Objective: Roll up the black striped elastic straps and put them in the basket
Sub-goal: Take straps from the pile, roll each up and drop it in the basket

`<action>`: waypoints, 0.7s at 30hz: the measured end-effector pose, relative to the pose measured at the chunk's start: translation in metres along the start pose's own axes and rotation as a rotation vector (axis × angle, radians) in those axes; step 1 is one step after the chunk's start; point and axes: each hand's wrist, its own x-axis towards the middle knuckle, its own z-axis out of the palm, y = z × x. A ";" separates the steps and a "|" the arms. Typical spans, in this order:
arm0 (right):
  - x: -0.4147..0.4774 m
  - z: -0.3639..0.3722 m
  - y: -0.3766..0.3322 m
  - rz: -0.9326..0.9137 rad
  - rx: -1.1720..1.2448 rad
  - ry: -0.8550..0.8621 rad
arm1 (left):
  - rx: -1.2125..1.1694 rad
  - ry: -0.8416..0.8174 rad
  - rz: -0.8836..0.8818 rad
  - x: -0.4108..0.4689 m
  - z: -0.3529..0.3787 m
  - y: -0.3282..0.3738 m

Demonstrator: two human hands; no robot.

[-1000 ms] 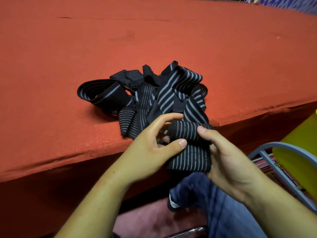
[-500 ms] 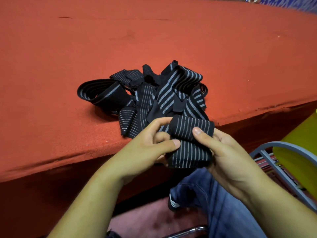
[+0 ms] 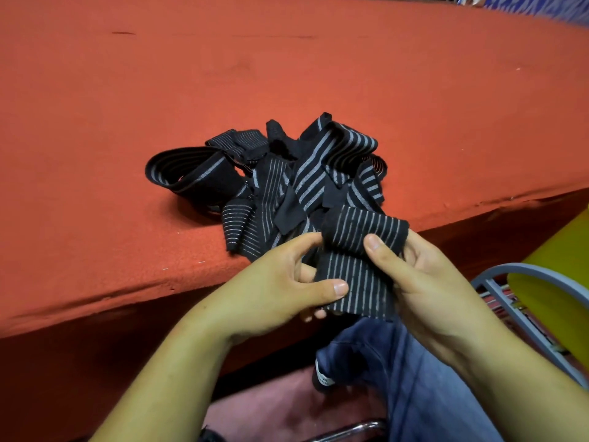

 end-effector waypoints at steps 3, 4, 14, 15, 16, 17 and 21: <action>0.001 -0.002 0.002 -0.008 -0.035 0.020 | 0.014 -0.041 -0.030 0.000 -0.001 -0.001; 0.001 -0.001 0.003 -0.002 -0.040 0.018 | 0.022 -0.048 -0.041 -0.001 -0.001 -0.001; -0.005 -0.001 0.002 0.115 -0.054 -0.098 | -0.071 0.187 0.063 0.002 -0.004 -0.001; -0.007 0.000 0.001 0.128 -0.050 -0.115 | -0.072 0.194 0.089 0.001 -0.004 0.000; -0.008 0.001 0.001 0.141 -0.039 -0.131 | -0.066 0.198 0.116 0.000 -0.003 0.002; -0.008 0.001 0.000 0.156 -0.025 -0.148 | -0.056 0.205 0.144 0.000 -0.003 0.002; -0.006 0.002 -0.003 0.230 0.050 -0.158 | -0.037 0.262 0.231 0.000 -0.005 0.000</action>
